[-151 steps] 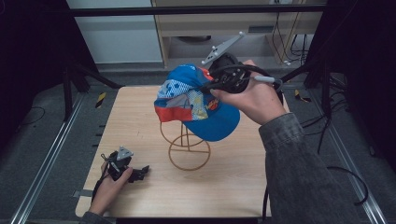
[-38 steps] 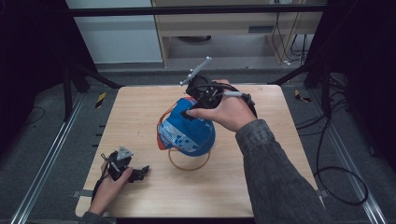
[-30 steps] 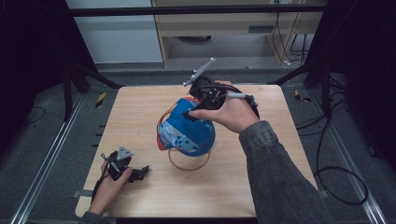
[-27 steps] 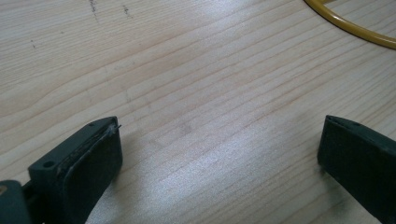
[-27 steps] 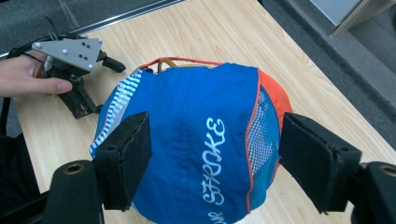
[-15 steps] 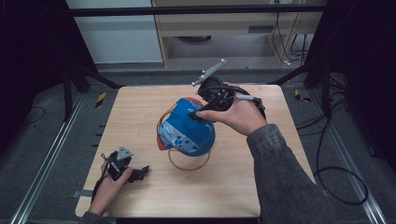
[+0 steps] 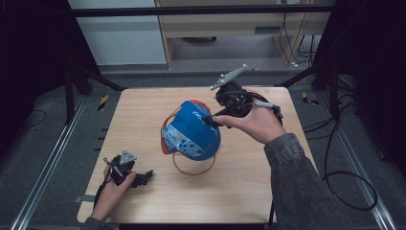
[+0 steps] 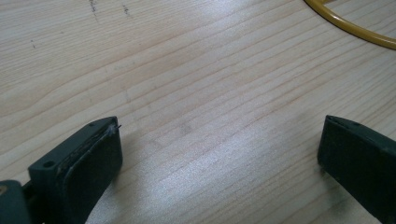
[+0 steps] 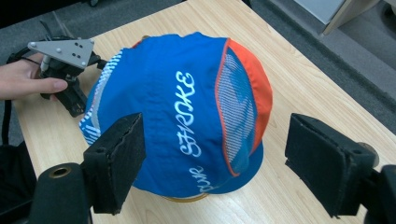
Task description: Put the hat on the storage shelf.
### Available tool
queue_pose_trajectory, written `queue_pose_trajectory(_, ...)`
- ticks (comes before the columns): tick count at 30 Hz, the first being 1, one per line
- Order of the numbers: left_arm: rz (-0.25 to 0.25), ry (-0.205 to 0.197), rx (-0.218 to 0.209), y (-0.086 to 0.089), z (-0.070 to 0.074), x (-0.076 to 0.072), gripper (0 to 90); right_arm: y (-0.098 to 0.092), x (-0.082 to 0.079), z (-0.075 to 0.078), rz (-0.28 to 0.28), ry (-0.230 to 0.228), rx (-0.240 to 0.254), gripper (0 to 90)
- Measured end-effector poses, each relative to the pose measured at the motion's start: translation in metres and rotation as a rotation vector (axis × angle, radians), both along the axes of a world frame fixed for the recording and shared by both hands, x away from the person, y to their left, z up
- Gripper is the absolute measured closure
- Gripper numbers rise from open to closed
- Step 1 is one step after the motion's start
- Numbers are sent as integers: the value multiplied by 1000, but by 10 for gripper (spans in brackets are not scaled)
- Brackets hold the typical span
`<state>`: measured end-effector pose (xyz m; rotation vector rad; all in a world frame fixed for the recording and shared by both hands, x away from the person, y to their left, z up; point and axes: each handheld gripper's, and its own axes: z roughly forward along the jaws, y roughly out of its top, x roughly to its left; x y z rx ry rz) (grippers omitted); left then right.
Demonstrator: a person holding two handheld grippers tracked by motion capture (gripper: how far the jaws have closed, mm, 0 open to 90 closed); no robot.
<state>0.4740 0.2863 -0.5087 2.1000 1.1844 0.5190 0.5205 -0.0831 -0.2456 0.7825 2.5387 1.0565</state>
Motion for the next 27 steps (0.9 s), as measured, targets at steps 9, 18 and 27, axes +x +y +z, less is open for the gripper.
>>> queue_pose_trajectory(9, 1, -2, -1, 0, 0, 0, 0, -16, -4, -4, -23, -7, 32, 196)
queue_pose_trajectory(18, 1, -2, -1, 0, 0, 0, 0, -33, -8, -8, -45, -8, 60, 193)
queue_pose_trajectory(27, 1, -2, -1, 0, 0, 0, 0, -47, -11, -13, -63, -8, 72, 192)
